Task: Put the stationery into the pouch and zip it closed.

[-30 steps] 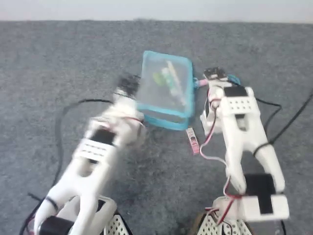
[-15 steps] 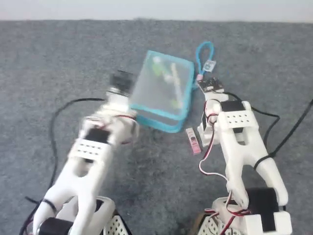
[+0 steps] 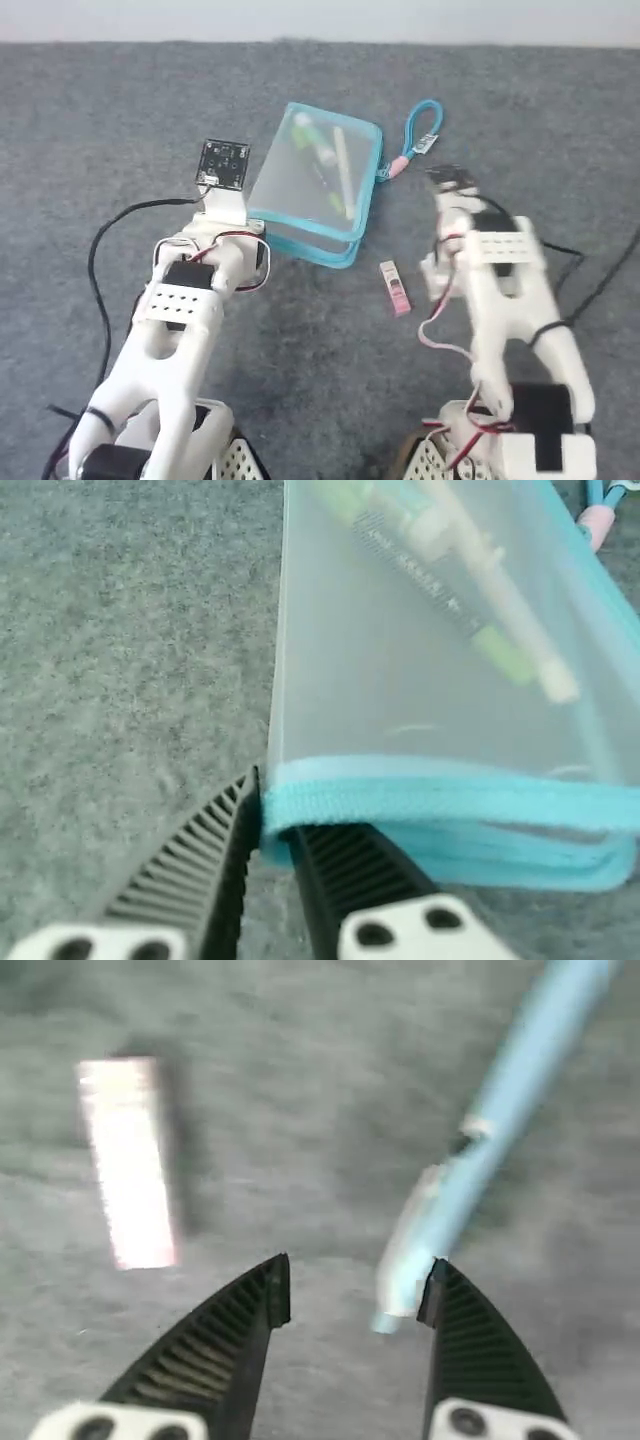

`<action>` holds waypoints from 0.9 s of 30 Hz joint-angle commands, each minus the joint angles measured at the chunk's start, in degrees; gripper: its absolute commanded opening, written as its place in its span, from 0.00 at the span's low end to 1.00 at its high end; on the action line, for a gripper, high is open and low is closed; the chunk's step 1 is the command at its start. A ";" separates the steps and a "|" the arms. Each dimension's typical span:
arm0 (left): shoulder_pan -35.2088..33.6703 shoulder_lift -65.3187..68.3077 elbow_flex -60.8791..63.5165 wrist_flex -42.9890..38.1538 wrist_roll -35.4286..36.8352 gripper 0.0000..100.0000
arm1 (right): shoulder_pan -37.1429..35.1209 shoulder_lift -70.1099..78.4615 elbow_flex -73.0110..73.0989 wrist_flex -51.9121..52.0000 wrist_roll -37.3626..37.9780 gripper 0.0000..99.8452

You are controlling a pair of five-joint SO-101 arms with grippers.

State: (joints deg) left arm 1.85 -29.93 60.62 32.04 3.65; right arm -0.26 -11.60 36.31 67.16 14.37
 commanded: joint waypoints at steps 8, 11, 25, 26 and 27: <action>0.26 -0.70 -0.04 -3.16 -0.26 0.01 | 13.14 3.30 -22.33 8.22 8.35 0.22; 0.26 -0.70 -0.04 -2.99 -0.44 0.01 | 10.42 7.69 -23.30 8.13 8.26 0.22; 0.18 -0.79 0.22 -3.08 -0.53 0.01 | 7.25 17.71 -14.15 4.35 2.90 0.21; 0.18 -0.88 0.22 -3.08 -0.53 0.01 | 7.34 17.36 -12.04 2.15 3.08 0.21; 0.18 -0.88 0.22 -3.08 -0.62 0.01 | 7.34 16.92 -9.85 -0.22 3.25 0.21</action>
State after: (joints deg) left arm 1.85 -29.93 61.32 30.99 3.65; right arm 7.56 8.26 22.95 71.91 18.24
